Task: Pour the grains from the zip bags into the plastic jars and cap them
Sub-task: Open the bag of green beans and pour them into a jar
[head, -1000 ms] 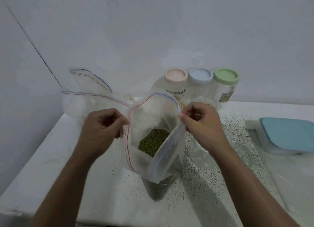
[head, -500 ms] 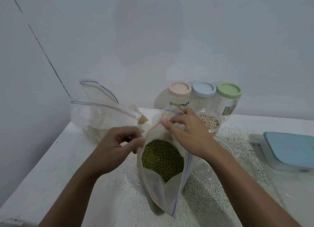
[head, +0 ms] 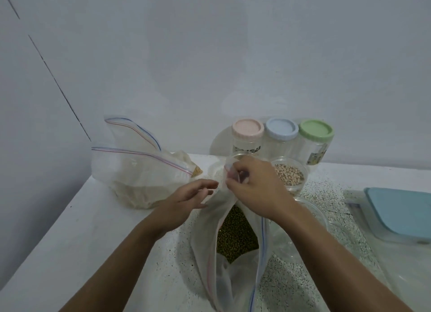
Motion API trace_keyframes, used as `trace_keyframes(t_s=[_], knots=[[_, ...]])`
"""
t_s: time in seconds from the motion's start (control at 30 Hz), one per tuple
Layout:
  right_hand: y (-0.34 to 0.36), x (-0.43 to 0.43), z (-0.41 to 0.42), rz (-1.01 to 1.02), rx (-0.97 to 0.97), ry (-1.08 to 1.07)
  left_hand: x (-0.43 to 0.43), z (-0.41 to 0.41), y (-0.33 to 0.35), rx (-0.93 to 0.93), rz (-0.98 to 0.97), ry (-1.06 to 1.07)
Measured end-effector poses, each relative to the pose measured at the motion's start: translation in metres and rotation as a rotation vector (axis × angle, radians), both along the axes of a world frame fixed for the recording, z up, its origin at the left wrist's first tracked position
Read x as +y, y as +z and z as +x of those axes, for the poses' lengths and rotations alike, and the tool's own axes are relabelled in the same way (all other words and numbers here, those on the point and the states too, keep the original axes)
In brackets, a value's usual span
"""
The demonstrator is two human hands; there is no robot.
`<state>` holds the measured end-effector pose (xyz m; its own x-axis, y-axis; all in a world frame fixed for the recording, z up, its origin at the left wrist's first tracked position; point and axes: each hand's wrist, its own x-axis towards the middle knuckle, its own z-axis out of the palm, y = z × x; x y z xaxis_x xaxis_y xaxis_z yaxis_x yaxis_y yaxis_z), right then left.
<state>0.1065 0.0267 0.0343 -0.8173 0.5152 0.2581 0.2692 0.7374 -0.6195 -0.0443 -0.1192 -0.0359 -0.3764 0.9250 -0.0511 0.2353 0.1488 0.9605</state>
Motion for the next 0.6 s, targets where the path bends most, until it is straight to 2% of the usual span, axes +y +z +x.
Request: trace_keyframes(t_s=[0.17,0.3,0.6], knots=[[-0.005,-0.007,0.010,-0.078,0.138,0.051,0.016,0.001,-0.006,0.128,-0.029,-0.101],[-0.002,-0.007,0.013,-0.173,0.253,0.013,0.008,0.001,-0.005,0.187,0.075,0.000],[0.020,-0.020,-0.002,-0.269,0.249,0.136,-0.036,-0.004,0.023,0.387,0.154,0.082]])
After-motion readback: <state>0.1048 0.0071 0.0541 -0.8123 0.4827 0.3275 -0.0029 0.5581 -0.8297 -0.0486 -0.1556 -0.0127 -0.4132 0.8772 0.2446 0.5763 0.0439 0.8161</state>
